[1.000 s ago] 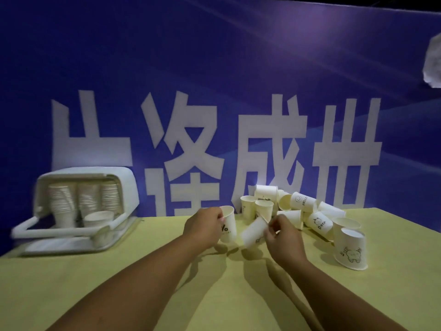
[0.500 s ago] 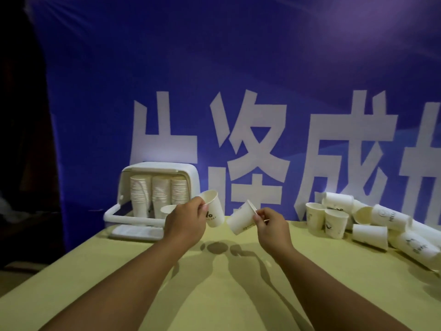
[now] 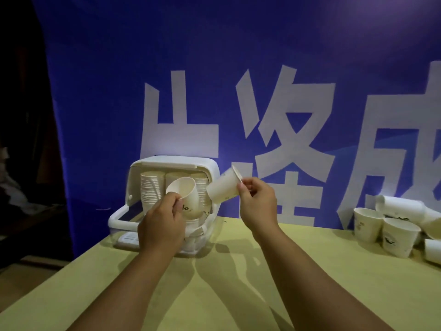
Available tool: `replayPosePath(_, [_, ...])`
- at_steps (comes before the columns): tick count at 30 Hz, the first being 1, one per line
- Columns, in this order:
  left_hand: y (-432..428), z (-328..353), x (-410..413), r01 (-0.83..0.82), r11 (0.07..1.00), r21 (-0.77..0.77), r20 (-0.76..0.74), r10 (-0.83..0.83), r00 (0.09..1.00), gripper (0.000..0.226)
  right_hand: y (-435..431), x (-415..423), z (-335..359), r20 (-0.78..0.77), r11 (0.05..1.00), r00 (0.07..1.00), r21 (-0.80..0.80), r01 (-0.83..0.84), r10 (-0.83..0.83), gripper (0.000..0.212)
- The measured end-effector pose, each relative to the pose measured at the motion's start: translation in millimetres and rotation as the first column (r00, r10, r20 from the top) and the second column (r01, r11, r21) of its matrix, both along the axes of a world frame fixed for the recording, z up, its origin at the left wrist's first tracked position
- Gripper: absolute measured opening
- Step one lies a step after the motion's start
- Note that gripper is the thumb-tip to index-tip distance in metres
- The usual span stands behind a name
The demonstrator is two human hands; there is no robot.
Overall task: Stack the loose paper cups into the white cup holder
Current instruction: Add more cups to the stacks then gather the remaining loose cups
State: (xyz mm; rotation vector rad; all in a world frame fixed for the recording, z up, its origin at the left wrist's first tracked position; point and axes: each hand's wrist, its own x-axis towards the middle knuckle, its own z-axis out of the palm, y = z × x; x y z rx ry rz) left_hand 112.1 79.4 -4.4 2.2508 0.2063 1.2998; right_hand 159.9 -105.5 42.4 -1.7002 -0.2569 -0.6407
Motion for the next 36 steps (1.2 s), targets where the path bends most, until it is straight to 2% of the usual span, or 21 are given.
replayPosePath(7, [3.2,-4.5,2.8,-0.067,0.97,0.234,-0.328,0.144,0.934,0.008,38.1,4.7,8.2,0.072,0.99,0.997,-0.14,-0.005,0.015,0.016])
replayPosePath(10, [5.5,-9.9,7.7,-0.047,0.956,0.291,-0.396,0.165,0.903,0.028,44.4,6.3,-0.1,0.099,0.985,0.995,-0.174,-0.001,0.019,0.009])
replayPosePath(12, [4.1,-11.4,9.0,0.006,0.968,0.252,-0.41,0.101,0.907,0.026,45.9,8.9,-4.3,0.123,0.969,0.992,-0.248,-0.008,0.04,0.01])
replayPosePath(14, [2.4,-12.2,10.2,0.032,0.99,0.138,-0.389,0.025,0.921,0.024,48.2,9.8,-9.1,0.148,0.934,0.987,-0.357,-0.011,0.069,0.013])
replayPosePath(17, [-0.3,-14.4,12.6,0.056,0.997,-0.05,-0.343,-0.069,0.937,0.054,52.5,10.1,-18.7,0.141,0.876,0.986,-0.482,-0.013,0.092,0.018])
replayPosePath(20, [2.2,-16.8,13.5,0.052,0.996,-0.077,-0.319,-0.074,0.945,0.081,54.8,11.9,-20.0,0.105,0.811,0.986,-0.584,-0.044,0.129,0.02])
replayPosePath(22, [3.7,-17.3,14.2,0.05,0.997,-0.054,-0.299,-0.064,0.952,0.087,54.3,13.9,-18.0,0.094,0.76,0.986,-0.649,-0.047,0.141,0.023])
replayPosePath(26, [3.0,-18.3,15.6,0.117,0.991,-0.07,-0.301,-0.133,0.944,0.087,55.5,11.7,-18.9,0.095,0.609,0.978,-0.792,-0.038,0.184,0.032])
replayPosePath(28, [3.0,-19.4,16.5,0.112,0.991,-0.068,-0.34,-0.129,0.932,0.076,59.1,11.3,-25.3,0.029,0.57,0.978,-0.816,-0.095,0.205,0.034])
replayPosePath(31, [1.1,-19.8,16.9,0.064,0.998,-0.01,-0.358,-0.063,0.932,0.054,62.3,17.7,-34.0,-0.011,0.556,0.985,-0.824,-0.105,0.17,0.035])
replayPosePath(35, [-1.5,-22.8,13.3,0.067,0.997,-0.024,-0.322,-0.071,0.944,0.048,54.1,10.1,-40.7,-0.02,0.59,0.975,-0.794,-0.15,0.22,0.044])
replayPosePath(36, [-3.2,-23.0,10.5,0.064,0.997,-0.046,-0.286,-0.075,0.955,0.048,51.4,4.5,-41.5,0.001,0.631,0.977,-0.764,-0.136,0.212,0.046])
